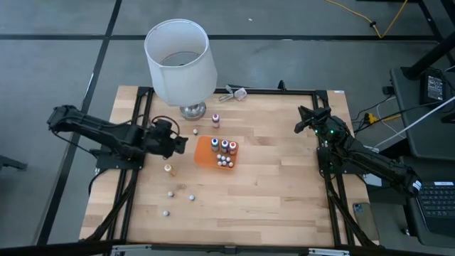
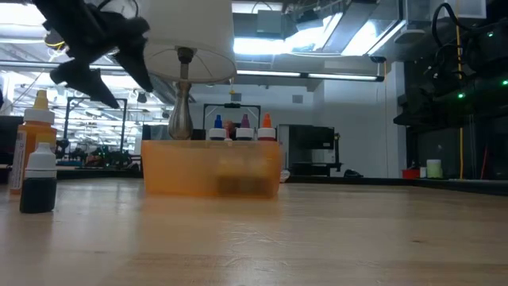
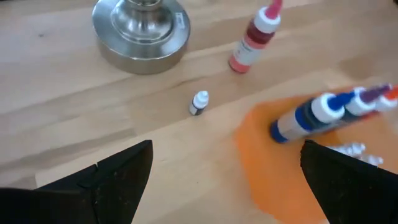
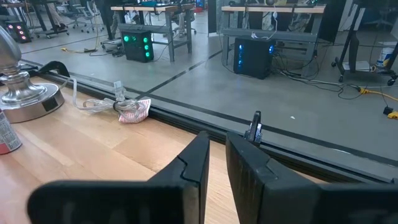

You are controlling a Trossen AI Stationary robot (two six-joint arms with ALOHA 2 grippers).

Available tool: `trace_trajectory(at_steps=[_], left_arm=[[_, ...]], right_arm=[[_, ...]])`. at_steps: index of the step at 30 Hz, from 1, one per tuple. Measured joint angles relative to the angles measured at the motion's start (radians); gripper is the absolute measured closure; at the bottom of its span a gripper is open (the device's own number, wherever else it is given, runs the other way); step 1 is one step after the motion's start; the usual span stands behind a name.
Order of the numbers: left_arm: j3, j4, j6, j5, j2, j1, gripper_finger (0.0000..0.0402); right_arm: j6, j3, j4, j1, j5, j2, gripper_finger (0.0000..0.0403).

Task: Pick & Place food coloring
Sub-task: Put the small red food coloring bottle into the orange bin

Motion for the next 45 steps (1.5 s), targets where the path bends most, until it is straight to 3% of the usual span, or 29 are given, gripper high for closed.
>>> trace_trajectory(at_steps=[11, 17, 23, 29, 35, 45], left_arm=[[0.010, 0.002, -0.251, 0.125, 0.236, 0.158, 0.0010], [0.010, 0.108, -0.285, 0.096, 0.308, 0.225, 0.0010], [0.010, 0.251, -0.159, 0.089, 0.380, 0.296, 0.0010], [0.010, 0.269, 0.066, 0.100, 0.429, 0.349, 0.0010], [0.010, 0.309, 0.106, 0.074, 0.442, 0.370, 0.0010], [0.010, 0.302, -0.206, 0.061, 0.442, 0.366, 0.0010]], right_arm=[[0.000, 0.000, 0.000, 0.000, 0.000, 0.000, 0.0345], [0.000, 0.000, 0.000, 0.000, 0.000, 0.000, 0.0345], [0.000, 0.000, 0.000, 0.000, 0.000, 0.000, 0.0345], [0.000, 0.000, 0.000, 0.000, 0.000, 0.000, 0.0345], [0.000, 0.000, 0.000, 0.000, 0.000, 0.000, 0.0345], [0.000, 0.000, 0.000, 0.000, 0.000, 0.000, 0.0345]])
